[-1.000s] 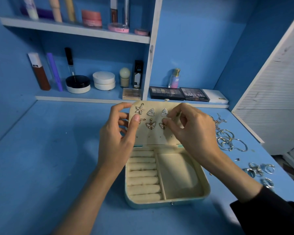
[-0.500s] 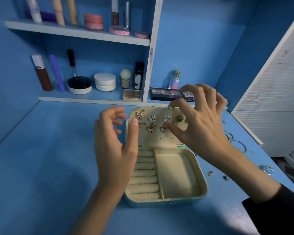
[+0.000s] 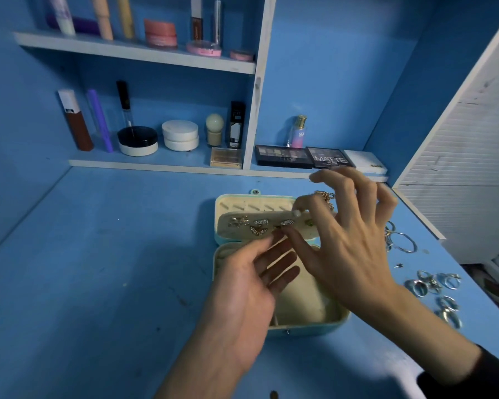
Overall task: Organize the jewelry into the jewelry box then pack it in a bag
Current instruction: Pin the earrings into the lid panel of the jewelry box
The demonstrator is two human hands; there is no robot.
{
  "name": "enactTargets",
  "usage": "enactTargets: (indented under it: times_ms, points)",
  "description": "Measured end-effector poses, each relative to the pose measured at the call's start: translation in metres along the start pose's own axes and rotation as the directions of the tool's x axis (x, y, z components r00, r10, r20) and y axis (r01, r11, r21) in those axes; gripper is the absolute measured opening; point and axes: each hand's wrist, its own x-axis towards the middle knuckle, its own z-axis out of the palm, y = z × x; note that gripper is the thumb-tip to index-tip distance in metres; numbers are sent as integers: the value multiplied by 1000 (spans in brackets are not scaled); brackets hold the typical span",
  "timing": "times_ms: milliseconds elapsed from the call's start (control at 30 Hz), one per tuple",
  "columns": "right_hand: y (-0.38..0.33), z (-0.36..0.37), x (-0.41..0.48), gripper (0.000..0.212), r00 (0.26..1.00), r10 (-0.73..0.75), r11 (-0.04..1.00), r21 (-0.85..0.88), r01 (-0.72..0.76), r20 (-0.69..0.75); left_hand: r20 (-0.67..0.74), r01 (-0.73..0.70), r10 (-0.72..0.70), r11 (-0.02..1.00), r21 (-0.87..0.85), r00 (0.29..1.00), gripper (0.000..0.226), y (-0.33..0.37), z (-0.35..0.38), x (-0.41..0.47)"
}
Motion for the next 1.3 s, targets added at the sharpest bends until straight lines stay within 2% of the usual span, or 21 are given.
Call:
enactTargets:
  times_ms: [133, 233, 367, 500, 567, 667, 733, 800, 967, 1167, 1300]
  points:
    - [-3, -1, -9, 23, 999, -7, 1000, -18, 7, -41, 16, -9, 9, 1000, -29, 1000, 45, 1, -4, -4]
    - [-4, -7, -16, 21, 1000, -19, 1000, -16, 19, -16, 37, -8, 10, 999, -49, 999, 54, 1, -7, -7]
    - [-4, -21, -26, 17, 997, -27, 999, 39, 25, 71, 58, 18, -13, 995, -99, 998, 47, -2, -7, -14]
    - [-1, -38, -25, 25, 990, -30, 988, 156, 8, 138, -3, 37, -38, 990, -134, 999, 43, -7, -5, -16]
    - [10, -45, -17, 27, 991, 2, 979, 203, -30, 134, -23, 31, -35, 990, -140, 999, 42, -9, -5, -16]
    - [42, -42, -1, 27, 980, 147, 958, 229, -175, 131, -35, 30, -35, 989, -147, 999, 44, -12, -7, -17]
    - [72, -31, 5, 20, 946, 245, 925, 241, -293, 210, -32, 32, -37, 989, -145, 999, 46, -13, -8, -17]
    - [101, -17, 6, 15, 888, 296, 894, 225, -387, 352, -25, 29, -33, 990, -138, 999, 48, -15, -10, -18]
    - [139, 10, -6, 9, 755, 258, 896, 142, -420, 603, -39, 24, -29, 991, -128, 999, 47, -19, -13, -17]
    - [144, 29, -13, 11, 676, 181, 920, 119, -373, 715, -51, -4, -3, 989, -150, 999, 34, -23, -14, -15]
    - [140, 39, -11, 4, 644, 181, 902, 135, -410, 743, -38, -9, 3, 987, -158, 999, 33, -23, -14, -15]
